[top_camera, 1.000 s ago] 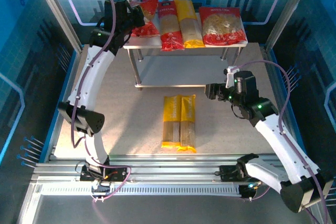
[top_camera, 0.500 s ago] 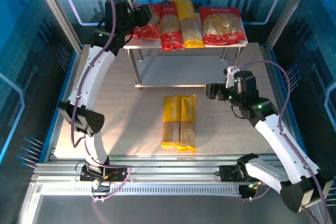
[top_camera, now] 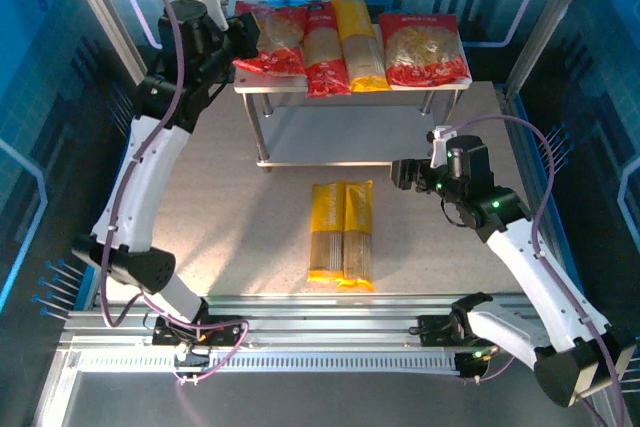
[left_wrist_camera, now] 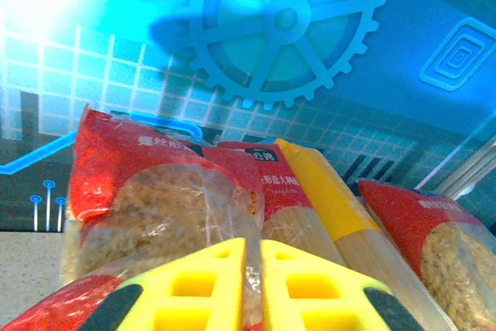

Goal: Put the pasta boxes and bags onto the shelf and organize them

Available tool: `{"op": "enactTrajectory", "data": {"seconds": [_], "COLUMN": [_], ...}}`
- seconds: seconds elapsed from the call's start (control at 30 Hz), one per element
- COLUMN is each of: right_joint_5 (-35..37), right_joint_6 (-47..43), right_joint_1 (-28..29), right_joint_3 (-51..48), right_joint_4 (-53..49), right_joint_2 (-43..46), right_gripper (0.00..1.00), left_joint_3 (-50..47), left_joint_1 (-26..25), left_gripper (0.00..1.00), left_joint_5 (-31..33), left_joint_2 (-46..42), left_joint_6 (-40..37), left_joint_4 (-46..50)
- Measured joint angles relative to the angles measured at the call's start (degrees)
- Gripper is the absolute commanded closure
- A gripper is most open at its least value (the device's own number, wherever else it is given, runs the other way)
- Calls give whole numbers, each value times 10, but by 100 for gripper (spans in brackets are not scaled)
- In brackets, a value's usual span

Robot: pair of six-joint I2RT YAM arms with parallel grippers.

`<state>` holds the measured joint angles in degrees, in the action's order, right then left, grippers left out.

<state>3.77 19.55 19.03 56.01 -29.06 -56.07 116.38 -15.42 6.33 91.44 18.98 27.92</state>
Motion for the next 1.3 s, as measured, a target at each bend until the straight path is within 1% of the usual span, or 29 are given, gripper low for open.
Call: {"op": "enactTrajectory", "data": {"seconds": [0.1,0.33,0.5,0.6,0.67,0.73,0.83,0.9,0.97,1.1,1.23,1.3], "right_joint_5": [0,0,0,0,-1,-7,-17,-23,-30,-41,-43,-43], "right_joint_6": [0,0,0,2,2,4,4,4,4,4,5,8], "right_joint_1": [0,0,0,0,0,0,0,0,0,2,19,33], "right_joint_3": [0,0,0,0,0,0,0,0,0,0,0,-4], "right_joint_4": [0,-6,-9,-9,-10,-10,-17,-25,-38,-60,-86,-92], "right_joint_2": [6,28,32,32,32,32,28,20,9,-10,-34,-42], "right_gripper": [9,9,9,9,9,9,9,9,9,8,7,7], "left_joint_3": [-14,-23,-73,-108,-132,-153,-172,-184,-195,-218,-274,-320], "left_joint_1": [0,4,4,7,10,12,12,12,12,12,6,-10], "left_gripper": [89,91,92,92,88,81,62,57,54,52,52,52], "left_joint_5": [3,3,8,12,14,14,13,11,6,-9,-24,-25], "left_joint_2": [-2,36,35,14,-5,-23,-45,-60,-79,-130,-226,-282], "left_joint_6": [-5,-25,-38,-43,-45,-49,-57,-56,-57,-57,-56,-56], "left_joint_4": [1,40,56,48,48,49,51,50,47,36,21,17]}}
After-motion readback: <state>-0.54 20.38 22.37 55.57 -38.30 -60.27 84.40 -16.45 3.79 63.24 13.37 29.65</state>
